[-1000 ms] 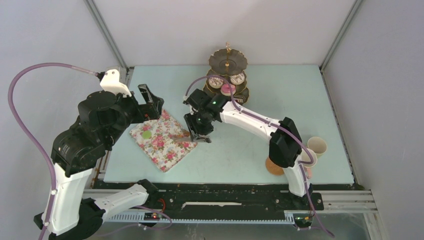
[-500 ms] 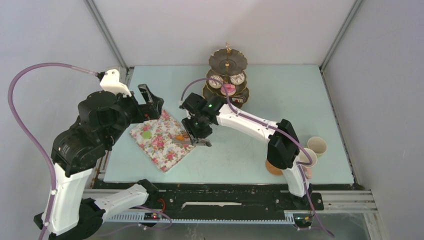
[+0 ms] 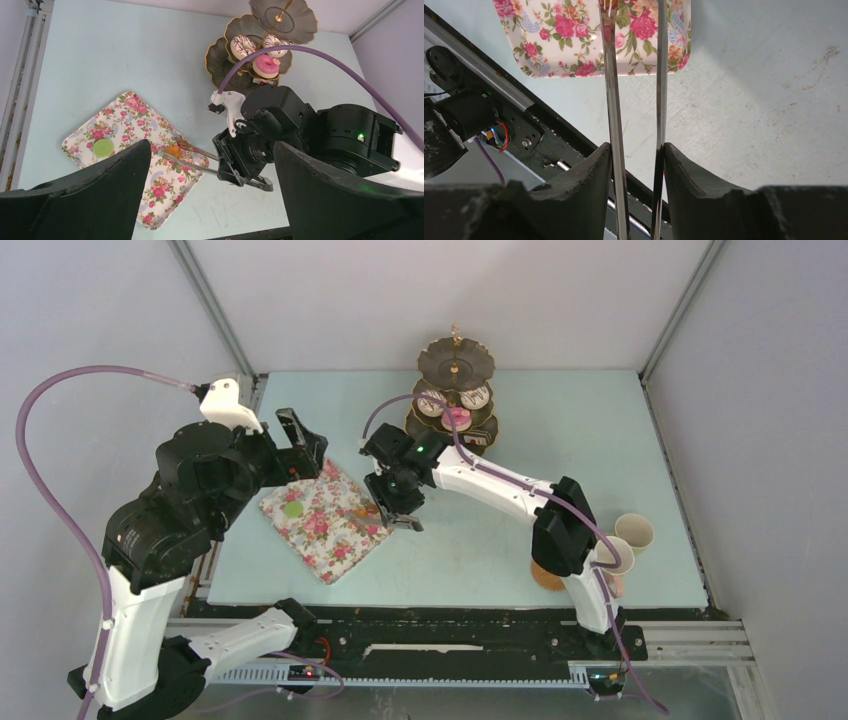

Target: Serve the afternoon tea

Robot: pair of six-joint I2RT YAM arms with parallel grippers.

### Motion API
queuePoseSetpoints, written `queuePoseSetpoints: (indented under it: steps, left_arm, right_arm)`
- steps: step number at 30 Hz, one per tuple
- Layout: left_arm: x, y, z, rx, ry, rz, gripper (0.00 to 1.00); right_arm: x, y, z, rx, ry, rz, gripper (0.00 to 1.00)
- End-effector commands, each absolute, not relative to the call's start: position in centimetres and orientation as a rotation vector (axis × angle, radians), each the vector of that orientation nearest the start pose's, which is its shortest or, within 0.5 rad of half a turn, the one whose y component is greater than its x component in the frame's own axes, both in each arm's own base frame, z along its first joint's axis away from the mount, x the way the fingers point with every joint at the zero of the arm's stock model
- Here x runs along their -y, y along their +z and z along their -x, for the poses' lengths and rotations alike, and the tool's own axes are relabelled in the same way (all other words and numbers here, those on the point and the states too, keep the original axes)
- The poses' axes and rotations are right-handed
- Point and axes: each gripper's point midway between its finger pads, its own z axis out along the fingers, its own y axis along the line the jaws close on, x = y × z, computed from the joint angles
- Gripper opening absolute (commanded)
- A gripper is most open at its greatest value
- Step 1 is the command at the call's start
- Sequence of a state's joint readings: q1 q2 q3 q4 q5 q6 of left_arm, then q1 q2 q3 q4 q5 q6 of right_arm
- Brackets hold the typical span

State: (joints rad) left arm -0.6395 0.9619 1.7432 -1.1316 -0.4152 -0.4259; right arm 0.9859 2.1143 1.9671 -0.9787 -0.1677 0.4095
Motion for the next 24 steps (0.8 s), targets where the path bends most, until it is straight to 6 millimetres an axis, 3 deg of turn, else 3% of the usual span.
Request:
queuePoseSetpoints:
  steps: [1, 9, 15, 24]
  left_arm:
    - [8.5, 43.5, -20.5, -1.874, -0.341, 0.071, 1.00]
    - [8.5, 43.4, -20.5, -1.877, -0.341, 0.072, 1.00]
    - [8.6, 43.4, -20.5, -1.877, -0.344, 0.069, 1.00]
    - [8.6, 43.3, -20.5, -1.878, -0.341, 0.071, 1.00]
  right_arm:
    - [-43.4, 13.6, -23.3, -2.662, 0.630, 0.873, 0.43]
    - [-43.5, 13.9, -23.1, -2.656, 0.649, 0.878, 0.34]
    - [-44.0, 15.4, -23.2, -2.586, 0.712, 0.886, 0.26]
    - [-43.7, 16.7, -23.3, -2.543, 0.784, 0.857, 0.23]
